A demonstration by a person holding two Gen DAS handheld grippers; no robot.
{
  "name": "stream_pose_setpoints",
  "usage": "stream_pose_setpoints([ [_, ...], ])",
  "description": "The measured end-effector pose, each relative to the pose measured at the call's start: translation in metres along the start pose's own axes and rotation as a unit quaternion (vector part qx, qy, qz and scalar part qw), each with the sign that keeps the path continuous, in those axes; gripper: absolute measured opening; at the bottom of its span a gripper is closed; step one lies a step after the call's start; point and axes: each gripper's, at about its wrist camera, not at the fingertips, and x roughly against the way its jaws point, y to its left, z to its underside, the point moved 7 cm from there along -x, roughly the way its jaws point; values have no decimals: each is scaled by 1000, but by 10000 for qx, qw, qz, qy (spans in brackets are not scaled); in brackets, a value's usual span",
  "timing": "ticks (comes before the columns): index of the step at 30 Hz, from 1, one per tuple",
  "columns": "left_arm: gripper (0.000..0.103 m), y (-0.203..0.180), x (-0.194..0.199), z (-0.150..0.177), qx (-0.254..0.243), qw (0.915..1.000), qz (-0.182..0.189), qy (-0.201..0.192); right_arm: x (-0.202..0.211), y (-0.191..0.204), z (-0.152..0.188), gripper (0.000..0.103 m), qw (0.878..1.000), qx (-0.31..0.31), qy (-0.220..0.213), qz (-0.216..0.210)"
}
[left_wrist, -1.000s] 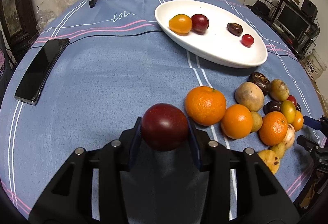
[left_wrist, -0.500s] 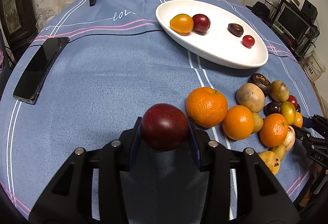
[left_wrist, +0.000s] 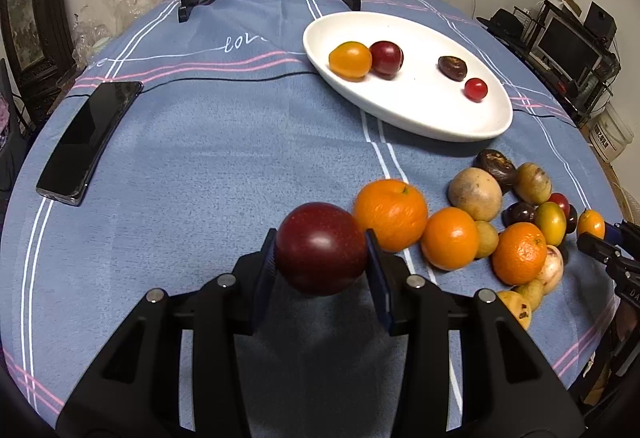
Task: Organize fruits
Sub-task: 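Carry the held plum and orange over the white plate with both grippers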
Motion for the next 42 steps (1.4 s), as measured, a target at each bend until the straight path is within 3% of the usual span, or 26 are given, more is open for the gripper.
stream_pose_setpoints([
  [22,42,3,26,-8,32,9998,78,-186,19,5,-23,36,9992,152,-356,-71],
  [34,42,-35,18,-62,-441,9983,236,-299,12,19,-83,36,9959,664,-611,-72],
  [42,42,-55,-4,-106,-500,9975,385,-316,-19,23,-118,36,9953,815,-506,-146],
])
